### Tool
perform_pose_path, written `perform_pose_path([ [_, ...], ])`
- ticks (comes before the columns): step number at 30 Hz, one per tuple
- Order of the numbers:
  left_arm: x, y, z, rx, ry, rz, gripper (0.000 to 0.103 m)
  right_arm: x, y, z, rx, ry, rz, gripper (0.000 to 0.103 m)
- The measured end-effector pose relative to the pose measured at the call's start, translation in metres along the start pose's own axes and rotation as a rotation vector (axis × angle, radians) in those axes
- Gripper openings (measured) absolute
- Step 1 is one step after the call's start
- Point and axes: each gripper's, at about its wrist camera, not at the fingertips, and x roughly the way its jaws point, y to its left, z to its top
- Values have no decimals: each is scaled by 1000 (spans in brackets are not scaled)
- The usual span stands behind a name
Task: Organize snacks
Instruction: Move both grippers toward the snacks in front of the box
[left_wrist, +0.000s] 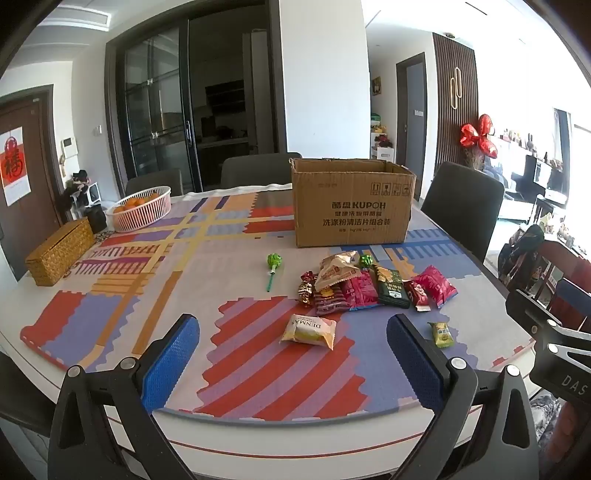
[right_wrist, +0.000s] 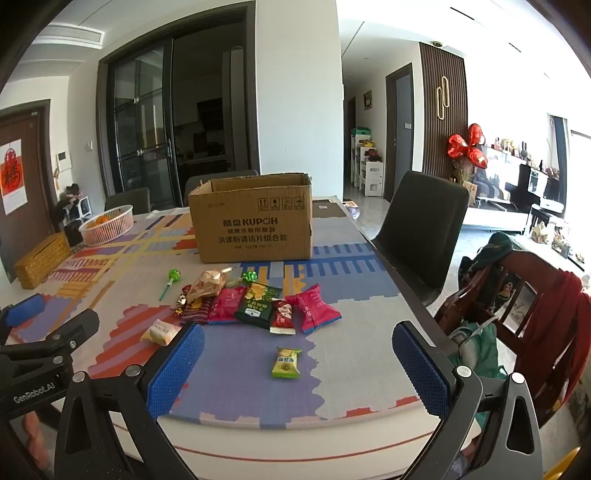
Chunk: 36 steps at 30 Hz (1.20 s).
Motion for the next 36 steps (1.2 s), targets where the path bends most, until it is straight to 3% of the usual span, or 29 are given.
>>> perform_pose_path([
  [12, 7, 1, -4, -2, 21, -2, 103, 2, 5, -2, -9, 18, -1, 103],
  [19, 25, 7, -2, -7, 66, 24, 103, 26, 9, -1, -38, 85, 0, 103],
  [31, 91, 4, -6, 37, 212, -11, 101, 97, 16, -18, -9, 335, 18, 102],
  [36, 118, -2, -8, 65, 266, -42, 99, 121, 12, -26, 22, 421, 3, 96],
])
